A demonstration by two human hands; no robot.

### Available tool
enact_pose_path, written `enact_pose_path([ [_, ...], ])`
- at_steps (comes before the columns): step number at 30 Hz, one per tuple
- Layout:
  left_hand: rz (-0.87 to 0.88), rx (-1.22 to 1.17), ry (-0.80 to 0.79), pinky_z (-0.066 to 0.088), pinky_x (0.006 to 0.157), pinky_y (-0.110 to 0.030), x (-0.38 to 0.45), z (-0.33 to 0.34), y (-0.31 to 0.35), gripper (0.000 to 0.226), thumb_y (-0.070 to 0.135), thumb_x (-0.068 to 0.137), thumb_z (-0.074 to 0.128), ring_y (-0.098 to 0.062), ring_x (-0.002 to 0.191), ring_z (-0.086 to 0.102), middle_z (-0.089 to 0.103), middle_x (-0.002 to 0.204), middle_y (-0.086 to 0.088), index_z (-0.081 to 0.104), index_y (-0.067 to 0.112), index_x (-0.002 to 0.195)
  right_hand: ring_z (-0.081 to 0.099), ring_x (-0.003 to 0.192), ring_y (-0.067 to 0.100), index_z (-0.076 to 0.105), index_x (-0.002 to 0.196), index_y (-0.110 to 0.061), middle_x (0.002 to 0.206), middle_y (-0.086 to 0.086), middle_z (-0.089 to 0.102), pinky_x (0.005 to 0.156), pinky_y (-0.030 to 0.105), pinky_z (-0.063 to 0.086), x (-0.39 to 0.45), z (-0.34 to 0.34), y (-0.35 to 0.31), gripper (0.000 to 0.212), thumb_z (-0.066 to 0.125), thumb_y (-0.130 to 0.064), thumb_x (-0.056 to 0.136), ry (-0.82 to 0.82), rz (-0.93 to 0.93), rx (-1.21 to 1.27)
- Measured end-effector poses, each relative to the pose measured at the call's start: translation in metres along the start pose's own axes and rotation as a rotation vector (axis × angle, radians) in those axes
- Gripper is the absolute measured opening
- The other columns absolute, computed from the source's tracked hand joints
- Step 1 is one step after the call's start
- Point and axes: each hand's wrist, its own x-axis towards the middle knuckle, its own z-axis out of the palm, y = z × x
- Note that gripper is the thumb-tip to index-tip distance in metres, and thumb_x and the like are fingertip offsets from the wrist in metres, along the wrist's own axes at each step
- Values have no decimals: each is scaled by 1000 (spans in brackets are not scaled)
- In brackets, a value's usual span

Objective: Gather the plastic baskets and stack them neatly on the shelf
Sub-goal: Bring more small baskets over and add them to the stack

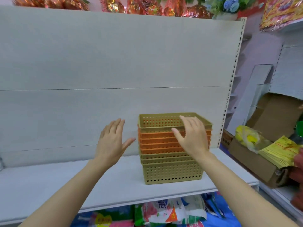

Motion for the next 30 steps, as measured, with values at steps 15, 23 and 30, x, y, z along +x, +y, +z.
enact_pose_path([
  [15, 24, 391, 24, 37, 90, -40, -211, -123, -219, 56, 44, 87, 47, -36, 89, 67, 70, 103, -13, 67, 2, 119, 67, 88, 29, 69, 111, -6, 95, 7, 72, 85, 37, 50, -130, 59, -323, 49, 55, -45, 85, -93, -230, 239],
  [23, -166, 476, -48, 52, 84, -43, -298, -166, -324, 52, 45, 88, 44, -33, 89, 67, 71, 102, -9, 68, 6, 112, 69, 84, 30, 70, 108, -5, 90, 8, 73, 80, 39, 54, -160, 95, -452, 45, 63, -39, 80, -216, -311, 367],
  [30, -379, 599, -93, 49, 80, -42, -361, -198, -396, 55, 48, 91, 37, -32, 89, 67, 71, 100, -8, 67, 8, 115, 68, 79, 32, 71, 102, -5, 85, 9, 72, 74, 39, 53, -175, 126, -535, 42, 64, -37, 76, -232, -406, 468],
])
